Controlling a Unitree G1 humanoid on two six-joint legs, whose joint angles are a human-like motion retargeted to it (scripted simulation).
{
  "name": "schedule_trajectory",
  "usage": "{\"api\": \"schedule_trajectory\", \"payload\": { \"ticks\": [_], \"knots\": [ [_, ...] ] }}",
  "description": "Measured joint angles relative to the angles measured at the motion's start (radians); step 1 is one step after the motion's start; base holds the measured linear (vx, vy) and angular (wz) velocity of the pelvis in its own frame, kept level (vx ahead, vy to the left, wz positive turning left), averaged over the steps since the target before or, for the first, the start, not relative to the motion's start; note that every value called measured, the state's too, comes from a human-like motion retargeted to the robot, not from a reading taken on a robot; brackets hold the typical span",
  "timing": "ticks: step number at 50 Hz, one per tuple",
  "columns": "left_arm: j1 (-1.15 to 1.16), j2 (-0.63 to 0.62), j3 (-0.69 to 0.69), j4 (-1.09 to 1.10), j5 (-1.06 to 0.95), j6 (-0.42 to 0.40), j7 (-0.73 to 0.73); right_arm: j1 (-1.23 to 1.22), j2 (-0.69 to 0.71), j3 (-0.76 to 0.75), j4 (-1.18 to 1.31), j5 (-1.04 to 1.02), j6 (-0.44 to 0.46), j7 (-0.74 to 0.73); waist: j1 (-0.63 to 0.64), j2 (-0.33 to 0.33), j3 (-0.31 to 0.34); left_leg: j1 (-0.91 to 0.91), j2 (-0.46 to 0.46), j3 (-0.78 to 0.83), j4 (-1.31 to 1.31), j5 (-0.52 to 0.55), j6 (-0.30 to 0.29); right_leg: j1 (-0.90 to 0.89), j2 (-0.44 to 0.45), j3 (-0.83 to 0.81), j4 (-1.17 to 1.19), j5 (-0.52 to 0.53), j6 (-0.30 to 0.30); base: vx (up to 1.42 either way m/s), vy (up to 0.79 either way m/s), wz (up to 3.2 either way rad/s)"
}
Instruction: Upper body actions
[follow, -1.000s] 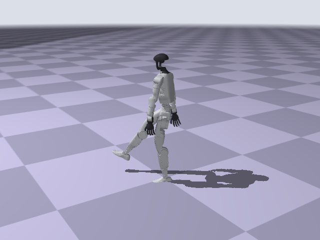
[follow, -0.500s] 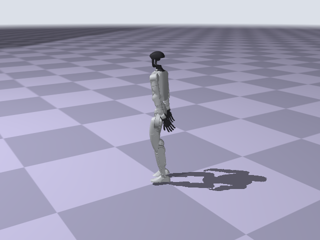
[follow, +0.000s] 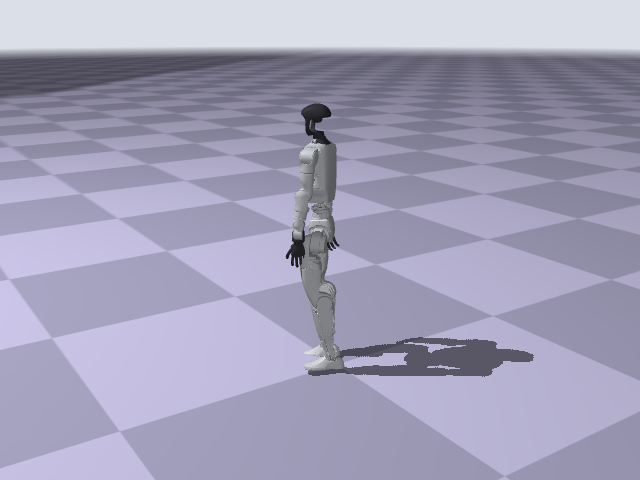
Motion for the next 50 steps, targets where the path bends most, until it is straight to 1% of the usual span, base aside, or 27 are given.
{"api": "schedule_trajectory", "payload": {
  "ticks": [7, 13, 18, 22, 23, 25, 27, 28, 29, 30, 32, 33, 35, 37, 38, 40, 42, 45, 47, 50],
  "knots": [
    [0.006, -0.016, 0.004, -0.004, 0.011, -0.003, -0.016, -0.001, -0.012, 0.011, 0.043, -0.057, 0.031, -0.044, -0.034, 0.028, -0.005, -0.010, 0.016, -0.001, -0.018, 0.010, -0.012, -0.025, 0.020, 0.008, 0.011, -0.006, -0.020, 0.02, 0.00, 0.01],
    [0.058, -0.003, 0.022, 0.043, 0.046, 0.040, -0.058, 0.007, -0.017, -0.023, 0.055, -0.016, 0.047, -0.047, -0.038, 0.046, -0.003, -0.001, 0.031, 0.020, -0.052, 0.029, -0.031, -0.044, 0.039, 0.021, 0.023, -0.009, -0.040, 0.09, -0.07, -0.14],
    [0.148, 0.009, 0.060, 0.075, 0.071, 0.049, -0.059, 0.020, -0.024, -0.047, 0.057, -0.019, 0.053, -0.050, -0.058, 0.068, -0.034, 0.005, 0.048, 0.030, -0.064, 0.035, -0.057, -0.048, 0.062, 0.040, 0.018, -0.016, -0.055, 0.20, -0.08, -0.05],
    [0.204, 0.018, 0.102, 0.128, 0.069, 0.055, -0.056, 0.018, -0.034, -0.061, 0.076, -0.014, 0.072, -0.050, -0.078, 0.079, -0.060, -0.017, 0.080, 0.042, 0.019, 0.011, -0.079, -0.048, 0.071, 0.063, 0.018, -0.015, -0.065, 0.22, -0.07, -0.04],
    [0.213, 0.020, 0.110, 0.143, 0.067, 0.058, -0.057, 0.016, -0.037, -0.064, 0.081, -0.009, 0.076, -0.048, -0.076, 0.073, -0.063, -0.031, 0.089, 0.052, 0.063, 0.017, -0.077, -0.044, 0.066, 0.078, 0.020, -0.014, -0.066, 0.21, -0.06, -0.19],
    [0.224, 0.025, 0.114, 0.168, 0.057, 0.061, -0.060, 0.006, -0.039, -0.075, 0.084, 0.005, 0.085, -0.041, -0.084, 0.043, -0.052, -0.085, 0.113, 0.054, 0.218, 0.061, -0.049, -0.022, 0.030, 0.086, 0.023, -0.014, -0.063, 0.19, -0.08, 0.01],
    [0.215, 0.026, 0.089, 0.179, 0.042, 0.062, -0.067, -0.012, -0.046, -0.096, 0.072, 0.025, 0.085, -0.035, -0.085, 0.016, 0.001, -0.178, 0.128, -0.021, 0.448, 0.096, 0.043, 0.016, -0.002, 0.080, 0.031, -0.019, -0.062, 0.08, -0.09, 0.02],
    [0.210, 0.022, 0.072, 0.179, 0.039, 0.061, -0.071, -0.020, -0.053, -0.107, 0.064, 0.035, 0.081, -0.035, -0.070, 0.014, 0.034, -0.241, 0.124, -0.069, 0.569, 0.095, 0.103, 0.035, -0.005, 0.086, 0.038, -0.020, -0.064, 0.00, 0.02, -0.29],
    [0.207, 0.017, 0.056, 0.177, 0.041, 0.057, -0.078, -0.026, -0.061, -0.110, 0.059, 0.045, 0.077, -0.037, -0.061, 0.020, 0.059, -0.293, 0.138, -0.077, 0.651, 0.083, 0.121, 0.045, -0.002, 0.089, 0.048, -0.022, -0.067, -0.02, 0.07, -0.39],
    [0.205, 0.012, 0.042, 0.174, 0.046, 0.050, -0.085, -0.032, -0.071, -0.109, 0.056, 0.054, 0.073, -0.042, -0.056, 0.031, 0.081, -0.340, 0.161, -0.066, 0.714, 0.064, 0.118, 0.051, 0.004, 0.091, 0.059, -0.026, -0.071, -0.01, 0.09, -0.46],
    [0.203, 0.001, 0.028, 0.156, 0.080, 0.028, -0.100, -0.050, -0.084, -0.082, 0.058, 0.073, 0.080, -0.064, -0.041, 0.053, 0.125, -0.451, 0.165, -0.069, 0.720, 0.071, 0.084, 0.056, 0.025, 0.112, 0.085, -0.035, -0.087, -0.05, 0.12, -0.73],
    [0.203, -0.001, 0.022, 0.143, 0.103, 0.014, -0.102, -0.062, -0.086, -0.068, 0.062, 0.083, 0.085, -0.077, -0.026, 0.058, 0.156, -0.494, 0.157, -0.067, 0.676, 0.077, 0.065, 0.064, 0.038, 0.127, 0.098, -0.040, -0.098, -0.14, 0.12, -1.04],
    [0.197, 0.002, 0.004, 0.118, 0.138, -0.005, -0.082, -0.084, -0.090, -0.039, 0.069, 0.100, 0.084, -0.088, 0.029, 0.055, 0.232, -0.580, 0.151, -0.054, 0.544, 0.080, 0.048, 0.092, 0.053, 0.162, 0.117, -0.050, -0.122, -0.21, 0.07, -1.28],
    [0.192, 0.007, -0.007, 0.100, 0.151, 0.000, -0.054, -0.099, -0.094, -0.005, 0.075, 0.100, 0.079, -0.066, 0.111, 0.044, 0.298, -0.679, 0.150, -0.074, 0.374, 0.073, 0.048, 0.123, 0.065, 0.203, 0.131, -0.057, -0.147, -0.19, -0.02, -1.48],
    [0.194, 0.008, -0.008, 0.096, 0.152, 0.005, -0.046, -0.102, -0.093, 0.010, 0.077, 0.092, 0.078, -0.052, 0.158, 0.038, 0.320, -0.735, 0.153, -0.093, 0.294, 0.065, 0.050, 0.136, 0.074, 0.226, 0.135, -0.059, -0.163, -0.10, -0.05, -1.53],
    [0.210, 0.007, -0.012, 0.099, 0.142, 0.014, -0.048, -0.098, -0.087, 0.029, 0.079, 0.059, 0.078, -0.031, 0.261, 0.017, 0.351, -0.852, 0.183, -0.133, 0.183, 0.051, 0.055, 0.153, 0.070, 0.268, 0.143, -0.055, -0.179, -0.01, -0.05, -1.50],
    [0.227, 0.001, -0.008, 0.115, 0.108, 0.019, -0.071, -0.090, -0.072, 0.040, 0.066, 0.021, 0.077, -0.025, 0.355, -0.014, 0.392, -0.959, 0.255, -0.147, 0.160, 0.052, 0.062, 0.166, 0.048, 0.310, 0.159, -0.050, -0.186, -0.05, -0.07, -1.48],
    [0.223, -0.016, 0.043, 0.132, 0.060, 0.033, -0.119, -0.089, -0.035, 0.086, 0.009, 0.005, 0.057, -0.045, 0.446, -0.092, 0.514, -1.019, 0.335, -0.150, 0.158, 0.079, 0.107, 0.192, -0.013, 0.363, 0.198, -0.049, -0.191, -0.20, -0.14, -1.42],
    [0.221, -0.023, 0.065, 0.145, 0.057, 0.041, -0.156, -0.082, -0.021, 0.117, -0.014, 0.022, 0.032, -0.060, 0.480, -0.137, 0.527, -1.036, 0.348, -0.162, 0.103, 0.099, 0.125, 0.167, -0.047, 0.386, 0.215, -0.051, -0.187, -0.20, -0.15, -0.74],
    [0.217, -0.033, 0.093, 0.162, 0.085, 0.056, -0.180, -0.079, -0.014, 0.130, -0.023, 0.025, 0.014, -0.045, 0.459, -0.154, 0.509, -1.020, 0.341, -0.148, 0.042, 0.100, 0.111, 0.165, -0.056, 0.390, 0.211, -0.056, -0.182, 0.01, -0.02, 0.16]
  ]
}}
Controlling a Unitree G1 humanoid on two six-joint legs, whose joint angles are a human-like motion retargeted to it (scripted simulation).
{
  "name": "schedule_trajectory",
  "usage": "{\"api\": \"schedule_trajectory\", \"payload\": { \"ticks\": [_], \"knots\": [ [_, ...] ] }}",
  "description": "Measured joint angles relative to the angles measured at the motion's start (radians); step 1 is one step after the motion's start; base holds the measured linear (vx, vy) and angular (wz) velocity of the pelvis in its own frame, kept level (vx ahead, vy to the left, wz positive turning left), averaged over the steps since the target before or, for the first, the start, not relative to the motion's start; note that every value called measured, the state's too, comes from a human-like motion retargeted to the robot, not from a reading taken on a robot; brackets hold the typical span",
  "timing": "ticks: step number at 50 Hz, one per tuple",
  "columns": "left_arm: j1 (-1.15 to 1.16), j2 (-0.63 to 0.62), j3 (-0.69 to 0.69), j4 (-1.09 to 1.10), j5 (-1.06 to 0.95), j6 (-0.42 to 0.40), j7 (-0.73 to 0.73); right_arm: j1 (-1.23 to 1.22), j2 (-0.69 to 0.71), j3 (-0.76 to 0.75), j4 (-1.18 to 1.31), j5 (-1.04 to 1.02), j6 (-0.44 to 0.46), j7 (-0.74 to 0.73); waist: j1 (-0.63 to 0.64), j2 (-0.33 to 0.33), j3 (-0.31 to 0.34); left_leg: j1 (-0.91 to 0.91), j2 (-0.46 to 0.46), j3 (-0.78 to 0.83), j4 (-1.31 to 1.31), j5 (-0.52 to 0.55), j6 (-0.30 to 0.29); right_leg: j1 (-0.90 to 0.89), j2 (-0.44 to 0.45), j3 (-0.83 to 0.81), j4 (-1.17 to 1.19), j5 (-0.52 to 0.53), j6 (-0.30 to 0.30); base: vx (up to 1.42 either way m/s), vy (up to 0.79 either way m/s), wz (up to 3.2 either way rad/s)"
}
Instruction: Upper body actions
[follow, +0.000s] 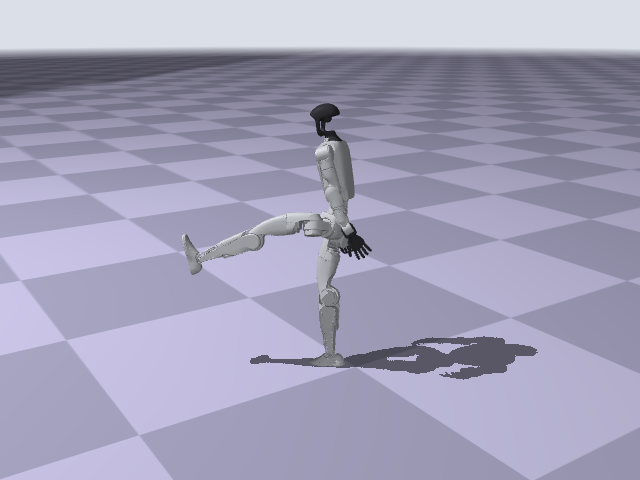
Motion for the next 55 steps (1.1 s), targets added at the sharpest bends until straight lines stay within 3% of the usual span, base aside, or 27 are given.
{"api": "schedule_trajectory", "payload": {
  "ticks": [5, 10, 13, 16, 17, 18, 20, 22, 23, 25, 30, 35, 40, 46, 55],
  "knots": [
    [-0.006, 0.014, -0.048, -0.022, 0.056, -0.019, 0.017, 0.012, 0.000, -0.058, -0.006, -0.012, 0.011, 0.032, -0.012, 0.064, -0.059, 0.184, -0.027, 0.001, 0.053, -0.005, -0.005, -0.008, 0.035, -0.021, -0.021, 0.001, 0.004, 0.10, 0.02, 0.37],
    [0.000, 0.035, -0.062, -0.007, 0.075, -0.025, 0.082, 0.048, -0.018, -0.141, 0.012, -0.034, 0.014, 0.028, -0.145, 0.149, -0.244, 0.380, -0.065, 0.048, 0.239, 0.010, -0.062, -0.063, 0.095, -0.105, -0.065, -0.010, 0.019, 0.16, 0.15, 1.27],
    [0.003, 0.046, -0.052, 0.016, 0.067, -0.016, 0.097, 0.080, -0.041, -0.189, 0.034, -0.049, 0.024, 0.025, -0.280, 0.190, -0.365, 0.498, -0.109, 0.038, 0.385, 0.114, -0.096, -0.102, 0.100, -0.192, -0.094, -0.023, 0.036, 0.20, 0.22, 1.90],
    [-0.016, 0.065, -0.026, 0.018, 0.069, 0.003, 0.093, 0.103, -0.059, -0.239, 0.073, -0.035, 0.049, -0.007, -0.376, 0.214, -0.439, 0.681, -0.201, -0.004, 0.414, 0.238, -0.142, -0.122, 0.085, -0.262, -0.122, -0.031, 0.056, 0.11, 0.20, 1.41],
    [-0.023, 0.072, -0.016, 0.013, 0.067, 0.006, 0.097, 0.110, -0.065, -0.254, 0.089, -0.023, 0.061, -0.019, -0.396, 0.220, -0.459, 0.757, -0.235, -0.010, 0.375, 0.235, -0.167, -0.129, 0.081, -0.279, -0.130, -0.033, 0.063, 0.06, 0.19, 0.97],
    [-0.030, 0.079, -0.007, 0.005, 0.060, 0.005, 0.104, 0.118, -0.073, -0.269, 0.108, -0.007, 0.073, -0.030, -0.409, 0.228, -0.482, 0.835, -0.265, -0.007, 0.307, 0.129, -0.206, -0.138, 0.081, -0.294, -0.136, -0.035, 0.067, 0.07, 0.21, 0.85],
    [-0.043, 0.085, 0.006, -0.009, 0.038, 0.002, 0.120, 0.130, -0.093, -0.297, 0.155, 0.031, 0.101, -0.053, -0.422, 0.274, -0.521, 0.970, -0.270, 0.156, 0.095, -0.016, -0.238, -0.150, 0.119, -0.321, -0.148, -0.041, 0.072, 0.08, 0.24, 0.76],
    [-0.070, 0.079, 0.018, -0.017, 0.015, 0.010, 0.125, 0.134, -0.115, -0.320, 0.204, 0.071, 0.136, -0.077, -0.469, 0.312, -0.572, 0.989, -0.291, 0.249, -0.063, -0.028, -0.172, -0.171, 0.128, -0.383, -0.157, -0.056, 0.080, 0.05, 0.26, 1.74],
    [-0.089, 0.076, 0.027, -0.024, 0.008, 0.018, 0.122, 0.134, -0.117, -0.329, 0.217, 0.093, 0.154, -0.090, -0.521, 0.325, -0.600, 0.936, -0.305, 0.090, -0.068, -0.011, -0.187, -0.188, 0.115, -0.442, -0.164, -0.064, 0.090, -0.09, 0.24, 2.30],
    [-0.135, 0.079, 0.043, -0.050, -0.004, 0.022, 0.114, 0.132, -0.106, -0.340, 0.225, 0.147, 0.167, -0.123, -0.547, 0.328, -0.600, 0.893, -0.308, -0.003, -0.075, 0.010, -0.211, -0.197, 0.098, -0.485, -0.174, -0.065, 0.107, -0.22, 0.20, 1.50],
    [-0.227, 0.103, -0.049, -0.170, -0.001, -0.008, 0.106, 0.147, -0.070, -0.345, 0.185, 0.230, 0.111, -0.114, -0.452, 0.275, -0.503, 0.923, -0.354, -0.023, -0.085, -0.002, -0.154, -0.137, 0.073, -0.513, -0.202, -0.052, 0.119, -0.19, 0.16, 0.28],
    [-0.175, 0.087, -0.082, -0.218, -0.009, -0.042, 0.170, 0.133, -0.029, -0.305, 0.119, 0.068, 0.119, -0.119, -0.355, 0.242, -0.535, 0.916, -0.361, 0.011, -0.091, 0.000, -0.148, -0.156, 0.058, -0.478, -0.204, -0.038, 0.128, -0.01, 0.11, -0.31],
    [-0.132, 0.077, -0.042, -0.133, 0.005, -0.023, 0.088, 0.082, -0.002, -0.202, -0.013, -0.011, 0.044, -0.034, -0.394, 0.235, -0.523, 0.916, -0.369, 0.014, -0.091, -0.004, -0.135, -0.156, 0.053, -0.476, -0.203, -0.036, 0.141, -0.08, 0.10, -0.04],
    [-0.077, 0.084, -0.049, -0.010, 0.094, 0.021, 0.030, 0.063, 0.030, -0.168, -0.115, 0.052, -0.027, 0.057, -0.362, 0.193, -0.518, 0.939, -0.386, 0.038, -0.084, -0.020, -0.120, -0.144, 0.037, -0.453, -0.212, -0.020, 0.156, -0.07, 0.08, -0.18],
    [-0.012, 0.087, 0.026, -0.002, 0.096, -0.001, 0.029, 0.092, 0.009, -0.191, -0.058, 0.098, -0.027, 0.087, -0.281, 0.120, -0.530, 0.975, -0.432, 0.018, -0.082, -0.061, -0.097, -0.123, -0.017, -0.483, -0.222, -0.002, 0.200, -0.10, 0.13, 0.05]
  ]
}}
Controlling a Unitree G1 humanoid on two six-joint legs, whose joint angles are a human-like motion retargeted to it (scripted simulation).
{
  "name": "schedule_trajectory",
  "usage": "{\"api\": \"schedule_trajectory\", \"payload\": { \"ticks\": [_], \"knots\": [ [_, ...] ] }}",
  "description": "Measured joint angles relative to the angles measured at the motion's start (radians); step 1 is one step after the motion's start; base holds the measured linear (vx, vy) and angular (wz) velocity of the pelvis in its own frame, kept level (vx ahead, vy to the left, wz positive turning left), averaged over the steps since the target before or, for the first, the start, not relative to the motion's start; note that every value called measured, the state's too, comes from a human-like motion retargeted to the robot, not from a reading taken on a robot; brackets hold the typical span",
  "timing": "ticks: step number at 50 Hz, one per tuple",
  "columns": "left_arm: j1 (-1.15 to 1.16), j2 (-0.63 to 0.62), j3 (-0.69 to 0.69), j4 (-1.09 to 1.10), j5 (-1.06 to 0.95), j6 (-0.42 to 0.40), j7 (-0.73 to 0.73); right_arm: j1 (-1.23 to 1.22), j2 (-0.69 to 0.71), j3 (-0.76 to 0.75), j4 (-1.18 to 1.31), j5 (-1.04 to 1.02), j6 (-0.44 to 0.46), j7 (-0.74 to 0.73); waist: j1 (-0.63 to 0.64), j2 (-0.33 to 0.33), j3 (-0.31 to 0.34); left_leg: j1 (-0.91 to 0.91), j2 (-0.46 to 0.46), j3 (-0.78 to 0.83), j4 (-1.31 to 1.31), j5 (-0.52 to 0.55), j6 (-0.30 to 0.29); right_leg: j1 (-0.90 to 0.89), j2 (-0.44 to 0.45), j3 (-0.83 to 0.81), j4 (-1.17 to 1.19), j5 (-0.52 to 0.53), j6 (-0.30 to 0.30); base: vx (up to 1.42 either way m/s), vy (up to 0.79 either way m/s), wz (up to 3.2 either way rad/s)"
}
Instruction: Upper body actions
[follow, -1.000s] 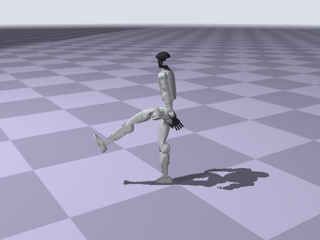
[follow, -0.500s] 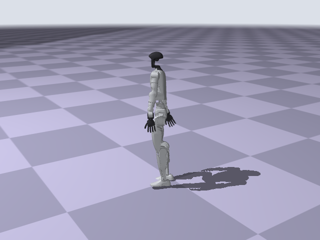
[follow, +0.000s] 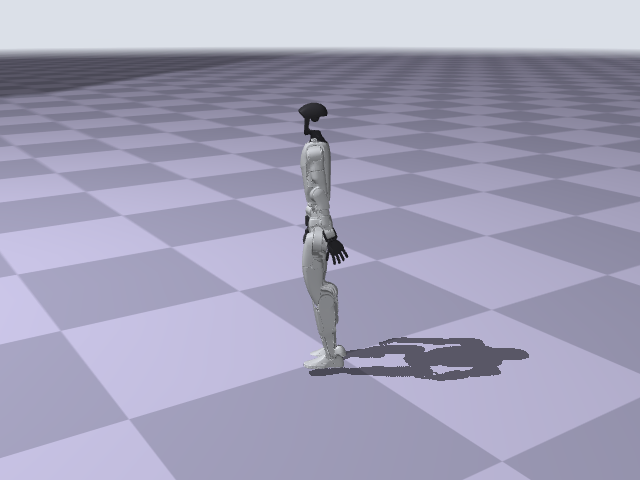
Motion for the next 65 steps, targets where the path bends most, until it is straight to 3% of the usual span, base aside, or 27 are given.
{"api": "schedule_trajectory", "payload": {
  "ticks": [2, 5, 8, 10, 13, 15, 18, 20, 24, 27, 32, 38, 40, 45, 48, 49, 50, 52, 53, 55, 57, 58, 61, 65],
  "knots": [
    [-0.015, 0.006, 0.024, 0.035, -0.030, -0.012, 0.006, 0.004, -0.010, -0.032, 0.038, -0.040, 0.002, -0.025, 0.060, -0.005, 0.007, 0.001, -0.006, 0.025, 0.008, -0.004, 0.012, 0.004, 0.000, 0.034, 0.022, -0.002, 0.006, -0.13, 0.17, -0.38],
    [-0.042, 0.018, 0.037, 0.091, -0.065, 0.011, 0.012, 0.034, -0.027, -0.110, 0.079, -0.127, 0.009, -0.096, 0.032, -0.003, -0.003, -0.010, -0.017, -0.050, 0.037, -0.012, 0.016, 0.000, -0.019, -0.029, 0.105, 0.012, 0.008, -0.06, 0.12, 0.84],
    [-0.057, 0.017, 0.039, 0.101, -0.094, 0.024, 0.029, 0.064, -0.048, -0.173, 0.098, -0.140, 0.010, -0.176, 0.039, 0.066, 0.002, -0.016, 0.059, -0.069, 0.067, -0.024, 0.023, -0.130, 0.010, -0.001, 0.388, 0.106, -0.071, -0.14, 0.17, 0.26],
    [-0.061, 0.015, 0.019, 0.101, -0.118, 0.013, 0.049, 0.088, -0.059, -0.205, 0.098, -0.127, -0.011, -0.206, -0.052, 0.110, 0.035, -0.012, 0.093, -0.142, 0.092, -0.024, 0.031, -0.207, 0.026, 0.002, 0.515, 0.130, -0.083, -0.14, 0.13, 1.16],
    [-0.076, 0.026, -0.009, 0.098, -0.089, 0.016, 0.051, 0.124, -0.072, -0.240, 0.105, -0.057, -0.020, -0.233, -0.144, 0.126, 0.085, 0.015, 0.103, -0.165, 0.100, -0.027, 0.049, -0.353, -0.015, -0.044, 0.441, 0.124, -0.067, -0.12, 0.07, 0.56],
    [-0.084, 0.026, -0.034, 0.081, -0.067, 0.015, 0.064, 0.154, -0.083, -0.254, 0.109, 0.015, -0.022, -0.240, -0.191, 0.128, 0.147, 0.046, 0.108, -0.167, 0.108, -0.027, 0.060, -0.447, -0.052, -0.079, 0.310, 0.112, -0.047, -0.16, 0.12, 0.19],
    [-0.121, 0.026, -0.095, 0.027, -0.079, 0.003, 0.051, 0.176, -0.089, -0.267, 0.107, 0.110, -0.021, -0.230, -0.295, 0.134, 0.297, 0.098, 0.135, -0.200, 0.124, -0.024, 0.074, -0.604, -0.080, -0.065, 0.157, 0.095, -0.002, -0.27, 0.18, 0.59],
    [-0.153, 0.033, -0.117, -0.002, -0.092, -0.001, 0.044, 0.184, -0.090, -0.260, 0.121, 0.153, -0.014, -0.235, -0.365, 0.163, 0.373, 0.100, 0.184, -0.223, 0.133, -0.018, 0.074, -0.735, -0.088, -0.044, 0.121, 0.070, -0.012, -0.27, 0.16, 0.60],
    [-0.217, 0.035, -0.123, -0.053, -0.090, 0.004, 0.050, 0.184, -0.097, -0.280, 0.227, 0.183, 0.034, -0.274, -0.476, 0.243, 0.466, 0.039, 0.293, -0.269, 0.195, -0.029, 0.067, -0.958, -0.147, -0.041, 0.160, 0.050, -0.033, -0.16, 0.09, 0.68],
    [-0.254, 0.027, -0.135, -0.089, -0.102, -0.008, 0.063, 0.197, -0.089, -0.322, 0.299, 0.233, 0.073, -0.279, -0.483, 0.270, 0.496, 0.016, 0.330, -0.270, 0.242, -0.047, 0.068, -1.044, -0.173, 0.005, 0.181, 0.031, -0.055, -0.03, 0.00, 0.37],
    [-0.260, -0.017, -0.155, -0.126, -0.153, -0.061, 0.099, 0.222, -0.044, -0.392, 0.291, 0.351, 0.065, -0.218, -0.422, 0.274, 0.473, 0.021, 0.302, -0.286, 0.272, -0.062, 0.078, -0.992, -0.175, 0.039, 0.154, 0.018, -0.061, 0.05, -0.02, 0.02],
    [-0.212, -0.048, -0.105, -0.090, -0.155, -0.064, 0.079, 0.161, -0.037, -0.307, 0.160, 0.263, 0.057, -0.152, -0.403, 0.202, 0.416, 0.064, 0.208, -0.256, 0.222, -0.051, 0.090, -0.685, -0.127, 0.049, 0.136, 0.065, -0.024, 0.01, 0.00, -0.21],
    [-0.180, -0.044, -0.076, -0.058, -0.130, -0.060, 0.065, 0.133, -0.045, -0.256, 0.126, 0.203, 0.046, -0.151, -0.377, 0.168, 0.363, 0.074, 0.163, -0.222, 0.190, -0.045, 0.094, -0.585, -0.097, 0.062, 0.176, 0.098, -0.026, 0.09, -0.05, -0.89],
    [-0.060, -0.012, -0.033, 0.040, -0.072, -0.062, 0.105, 0.065, -0.065, -0.176, 0.107, 0.095, 0.040, -0.174, -0.198, 0.116, 0.143, 0.036, 0.079, -0.084, 0.110, -0.038, 0.098, -0.373, -0.020, 0.067, 0.321, 0.205, -0.070, 0.20, -0.11, -1.45],
    [0.000, 0.007, -0.012, 0.097, -0.090, -0.040, 0.138, 0.040, -0.061, -0.159, 0.056, 0.066, 0.009, -0.172, -0.087, 0.083, 0.056, 0.029, 0.029, -0.011, 0.063, -0.035, 0.103, -0.205, 0.008, 0.115, 0.299, 0.331, -0.032, 0.24, -0.11, -1.15],
    [0.019, 0.010, 0.002, 0.101, -0.102, -0.028, 0.139, 0.028, -0.060, -0.151, 0.032, 0.064, -0.006, -0.173, -0.062, 0.072, 0.037, 0.025, 0.015, 0.007, 0.052, -0.035, 0.103, -0.145, 0.022, 0.135, 0.264, 0.243, -0.009, 0.11, -0.09, -0.86],
    [0.037, 0.013, 0.019, 0.101, -0.115, -0.016, 0.138, 0.014, -0.058, -0.143, 0.006, 0.063, -0.022, -0.174, -0.039, 0.065, 0.020, 0.018, 0.004, 0.026, 0.043, -0.036, 0.103, -0.087, 0.041, 0.156, 0.226, 0.087, 0.011, 0.10, -0.11, -0.74],
    [0.065, 0.018, 0.058, 0.101, -0.142, 0.004, 0.116, -0.008, -0.048, -0.119, -0.049, 0.057, -0.049, -0.158, -0.022, 0.021, 0.009, 0.037, -0.046, 0.052, 0.020, -0.040, 0.102, 0.000, -0.002, 0.022, 0.082, -0.048, 0.034, 0.15, -0.10, -0.56],
    [0.079, 0.024, 0.077, 0.101, -0.151, 0.011, 0.102, -0.015, -0.039, -0.106, -0.073, 0.053, -0.059, -0.140, -0.017, 0.002, 0.003, 0.055, -0.066, 0.062, 0.005, -0.041, 0.099, 0.032, -0.026, -0.086, -0.003, 0.017, 0.053, 0.25, -0.06, -0.69],
    [0.101, 0.025, 0.100, 0.101, -0.174, 0.025, 0.095, -0.027, -0.029, -0.093, -0.085, 0.037, -0.076, -0.102, 0.033, -0.004, -0.025, 0.073, -0.065, 0.111, -0.017, -0.043, 0.084, 0.024, -0.016, 0.117, -0.028, 0.061, 0.076, 0.27, -0.05, -1.09],
    [0.079, 0.007, 0.131, 0.101, -0.204, 0.014, 0.142, -0.050, -0.026, -0.086, -0.085, 0.040, -0.083, -0.071, 0.074, 0.009, -0.080, 0.018, -0.036, 0.144, -0.019, -0.039, 0.069, -0.073, -0.037, 0.092, 0.012, 0.053, 0.089, 0.04, -0.09, -0.61],
    [0.066, -0.009, 0.150, 0.101, -0.224, -0.008, 0.166, -0.060, -0.028, -0.073, -0.085, 0.043, -0.083, -0.058, 0.059, 0.016, -0.084, 0.009, -0.031, 0.131, -0.019, -0.033, 0.067, -0.104, -0.025, 0.098, 0.034, 0.049, 0.065, -0.01, -0.07, 0.06],
    [0.026, -0.060, 0.163, 0.058, -0.299, -0.067, 0.149, -0.104, -0.032, 0.008, -0.100, 0.040, -0.089, -0.019, -0.001, 0.043, -0.030, 0.020, -0.019, 0.122, -0.024, -0.020, 0.072, -0.083, 0.016, 0.108, 0.049, 0.029, 0.031, -0.05, -0.03, 0.22],
    [-0.052, -0.079, 0.124, -0.002, -0.252, -0.059, 0.099, -0.102, -0.007, 0.080, -0.113, -0.001, -0.088, -0.046, -0.137, 0.068, -0.007, 0.004, -0.001, 0.052, -0.013, -0.005, 0.070, -0.057, 0.017, 0.043, 0.041, 0.014, 0.031, -0.03, -0.08, 0.92]
  ]
}}
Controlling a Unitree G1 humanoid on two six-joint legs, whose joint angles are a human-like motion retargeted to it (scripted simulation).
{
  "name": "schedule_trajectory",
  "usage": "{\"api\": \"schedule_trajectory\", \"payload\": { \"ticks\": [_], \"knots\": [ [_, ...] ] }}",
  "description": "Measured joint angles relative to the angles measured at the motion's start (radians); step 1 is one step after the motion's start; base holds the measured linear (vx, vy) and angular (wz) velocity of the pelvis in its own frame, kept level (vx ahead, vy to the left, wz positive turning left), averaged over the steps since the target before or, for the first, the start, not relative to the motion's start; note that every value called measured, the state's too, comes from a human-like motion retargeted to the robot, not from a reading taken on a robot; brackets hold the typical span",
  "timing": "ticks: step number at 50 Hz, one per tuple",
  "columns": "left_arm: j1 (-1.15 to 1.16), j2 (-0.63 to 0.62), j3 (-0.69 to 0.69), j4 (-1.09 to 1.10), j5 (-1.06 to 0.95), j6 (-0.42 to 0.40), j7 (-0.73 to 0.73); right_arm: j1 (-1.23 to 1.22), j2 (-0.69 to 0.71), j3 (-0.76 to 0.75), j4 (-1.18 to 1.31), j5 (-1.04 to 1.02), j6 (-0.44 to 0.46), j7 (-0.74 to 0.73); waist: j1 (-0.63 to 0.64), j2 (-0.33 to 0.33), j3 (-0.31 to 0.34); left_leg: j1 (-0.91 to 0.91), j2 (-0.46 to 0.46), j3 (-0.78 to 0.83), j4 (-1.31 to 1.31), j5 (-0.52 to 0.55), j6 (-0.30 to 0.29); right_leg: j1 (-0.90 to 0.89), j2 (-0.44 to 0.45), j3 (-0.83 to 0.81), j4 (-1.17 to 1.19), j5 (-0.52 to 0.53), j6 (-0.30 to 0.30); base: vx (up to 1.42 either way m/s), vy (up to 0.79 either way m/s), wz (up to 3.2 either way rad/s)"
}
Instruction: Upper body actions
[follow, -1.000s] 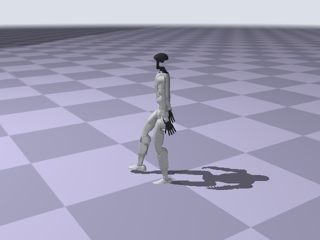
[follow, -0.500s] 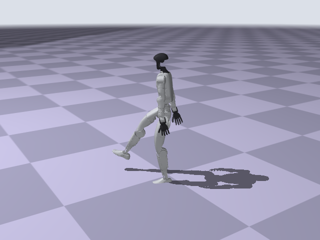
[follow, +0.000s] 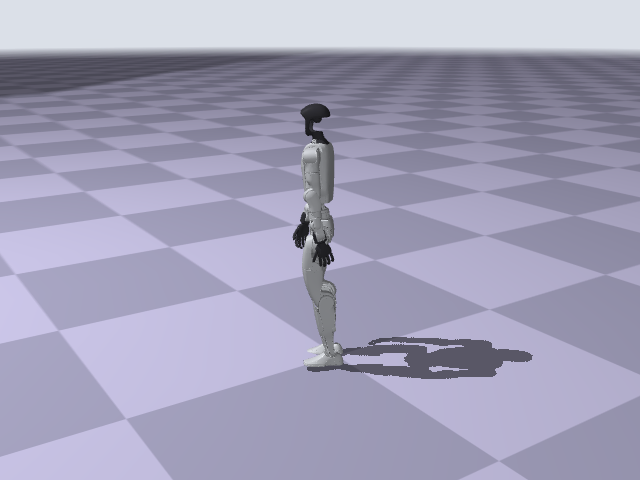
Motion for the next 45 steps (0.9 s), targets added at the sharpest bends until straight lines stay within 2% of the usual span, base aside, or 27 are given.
{"api": "schedule_trajectory", "payload": {
  "ticks": [3, 7, 10, 13, 20, 33, 45],
  "knots": [
    [-0.046, 0.022, -0.070, -0.055, 0.111, 0.019, 0.015, 0.043, 0.012, -0.011, 0.051, 0.010, 0.015, -0.027, -0.017, -0.006, -0.017, -0.012, 0.000, -0.037, 0.005, 0.008, -0.004, 0.017, -0.005, -0.036, -0.033, 0.013, 0.006, 0.07, -0.11, 0.62],
    [-0.074, 0.041, -0.166, -0.138, 0.156, -0.001, 0.052, 0.089, 0.018, -0.076, 0.152, 0.007, 0.068, -0.003, 0.056, -0.041, -0.034, -0.006, -0.010, -0.016, -0.009, 0.014, -0.009, 0.022, 0.000, -0.038, -0.057, 0.022, -0.004, 0.08, -0.09, -0.18],
    [-0.086, 0.035, -0.182, -0.179, 0.137, -0.014, 0.051, 0.102, 0.015, -0.131, 0.215, -0.008, 0.122, 0.040, 0.085, -0.050, -0.026, -0.005, -0.003, -0.001, -0.011, 0.016, -0.013, 0.006, -0.001, -0.023, -0.040, 0.021, -0.004, 0.02, -0.06, -0.23],
    [-0.092, 0.017, -0.154, -0.183, 0.092, -0.021, 0.041, 0.113, 0.002, -0.153, 0.241, -0.005, 0.145, 0.062, 0.060, -0.045, -0.004, 0.000, 0.004, 0.001, -0.008, 0.016, -0.011, 0.010, 0.006, -0.021, -0.036, 0.020, -0.005, 0.03, -0.06, -0.05],
    [-0.056, 0.020, -0.105, -0.110, 0.073, -0.013, 0.012, 0.146, -0.025, -0.181, 0.257, 0.004, 0.147, -0.036, -0.018, -0.041, -0.002, -0.009, 0.005, 0.007, -0.014, 0.018, -0.006, -0.010, 0.009, -0.018, -0.036, 0.029, 0.000, 0.04, -0.12, -0.04],
    [0.047, 0.064, -0.032, 0.006, 0.083, 0.024, -0.021, 0.164, -0.046, -0.192, 0.195, -0.002, 0.102, -0.021, -0.039, -0.070, 0.040, 0.008, 0.011, 0.104, -0.035, 0.012, 0.004, -0.070, 0.015, 0.054, -0.004, 0.058, 0.018, -0.08, -0.07, -0.39],
    [0.013, 0.095, -0.040, -0.050, 0.075, 0.031, -0.022, 0.154, -0.037, -0.166, 0.190, -0.033, 0.097, -0.020, -0.041, -0.086, 0.092, 0.014, 0.015, 0.127, -0.036, 0.016, 0.014, -0.086, 0.020, 0.081, 0.028, 0.077, 0.027, -0.11, 0.03, -0.11]
  ]
}}
